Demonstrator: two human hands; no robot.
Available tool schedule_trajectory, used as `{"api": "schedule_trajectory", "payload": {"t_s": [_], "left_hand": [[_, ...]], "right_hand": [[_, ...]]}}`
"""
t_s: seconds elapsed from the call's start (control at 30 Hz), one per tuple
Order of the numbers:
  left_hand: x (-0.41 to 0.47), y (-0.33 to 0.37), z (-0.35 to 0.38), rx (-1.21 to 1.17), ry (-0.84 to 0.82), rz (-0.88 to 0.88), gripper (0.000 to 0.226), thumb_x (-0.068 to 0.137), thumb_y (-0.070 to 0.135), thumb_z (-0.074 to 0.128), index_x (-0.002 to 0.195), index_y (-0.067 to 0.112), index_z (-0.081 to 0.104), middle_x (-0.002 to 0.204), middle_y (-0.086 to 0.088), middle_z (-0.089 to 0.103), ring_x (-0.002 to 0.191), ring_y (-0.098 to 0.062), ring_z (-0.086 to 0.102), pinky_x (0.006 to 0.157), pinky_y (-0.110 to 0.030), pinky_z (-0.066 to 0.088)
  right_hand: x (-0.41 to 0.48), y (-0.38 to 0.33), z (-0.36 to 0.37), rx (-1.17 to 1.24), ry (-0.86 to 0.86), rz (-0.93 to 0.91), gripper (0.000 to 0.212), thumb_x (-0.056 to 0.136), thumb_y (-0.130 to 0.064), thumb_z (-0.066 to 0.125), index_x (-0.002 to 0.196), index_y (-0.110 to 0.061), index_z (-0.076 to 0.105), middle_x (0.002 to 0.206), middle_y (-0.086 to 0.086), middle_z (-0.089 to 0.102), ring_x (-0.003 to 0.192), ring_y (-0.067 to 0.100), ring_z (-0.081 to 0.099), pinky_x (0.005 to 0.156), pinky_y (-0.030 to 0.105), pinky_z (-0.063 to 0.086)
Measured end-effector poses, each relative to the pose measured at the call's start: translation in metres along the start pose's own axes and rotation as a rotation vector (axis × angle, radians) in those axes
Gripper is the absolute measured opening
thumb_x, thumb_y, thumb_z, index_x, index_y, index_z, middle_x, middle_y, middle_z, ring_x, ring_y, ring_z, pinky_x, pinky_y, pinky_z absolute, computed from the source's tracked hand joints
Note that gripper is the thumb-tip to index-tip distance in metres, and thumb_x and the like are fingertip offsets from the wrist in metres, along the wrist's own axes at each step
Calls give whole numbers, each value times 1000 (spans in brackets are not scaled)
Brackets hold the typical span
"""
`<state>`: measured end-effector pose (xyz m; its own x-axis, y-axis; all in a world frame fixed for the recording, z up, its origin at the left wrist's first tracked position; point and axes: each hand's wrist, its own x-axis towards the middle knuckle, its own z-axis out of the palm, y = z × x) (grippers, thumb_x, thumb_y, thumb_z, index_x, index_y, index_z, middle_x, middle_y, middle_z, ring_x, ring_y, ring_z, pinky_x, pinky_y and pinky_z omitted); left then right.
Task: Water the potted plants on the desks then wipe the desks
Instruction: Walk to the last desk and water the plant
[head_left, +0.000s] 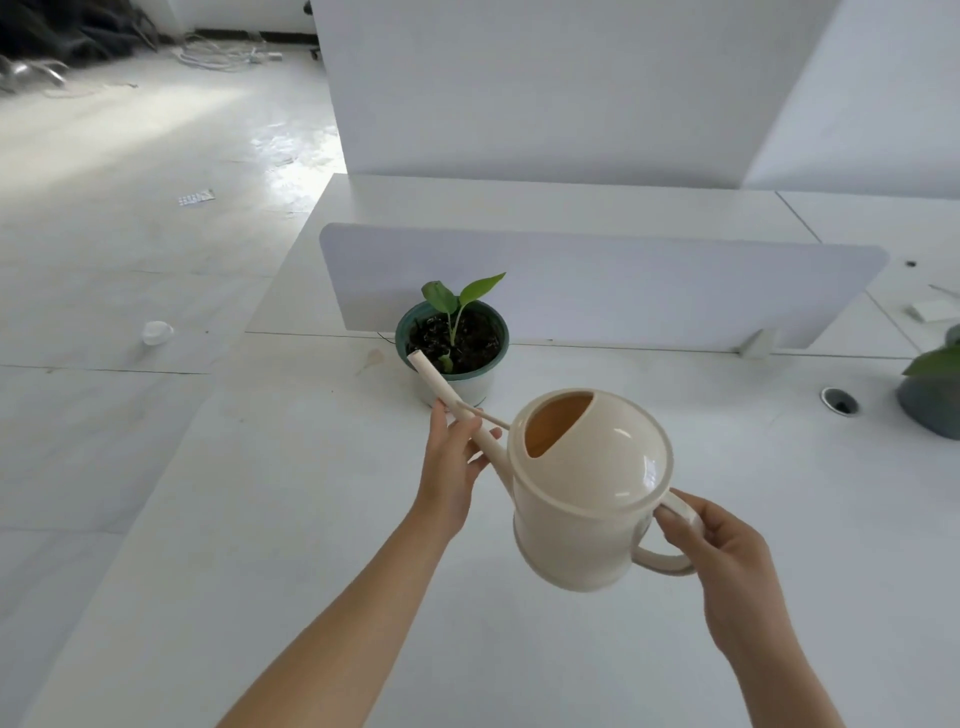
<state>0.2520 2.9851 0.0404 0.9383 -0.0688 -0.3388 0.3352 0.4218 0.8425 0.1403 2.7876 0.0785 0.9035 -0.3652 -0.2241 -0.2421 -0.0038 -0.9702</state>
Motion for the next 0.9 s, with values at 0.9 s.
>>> {"api": "schedule_trajectory", "payload": {"t_s": [0.9], "left_hand": [[55, 12, 10, -22, -15, -140, 8, 92, 15, 43, 94, 10, 50, 80, -1, 49, 71, -11, 51, 61, -22, 46]], "right_hand": [[15, -59, 48, -394, 122, -88, 11, 82, -16, 65, 72, -12, 62, 70, 6, 57, 62, 18, 45, 36, 3, 33]]}}
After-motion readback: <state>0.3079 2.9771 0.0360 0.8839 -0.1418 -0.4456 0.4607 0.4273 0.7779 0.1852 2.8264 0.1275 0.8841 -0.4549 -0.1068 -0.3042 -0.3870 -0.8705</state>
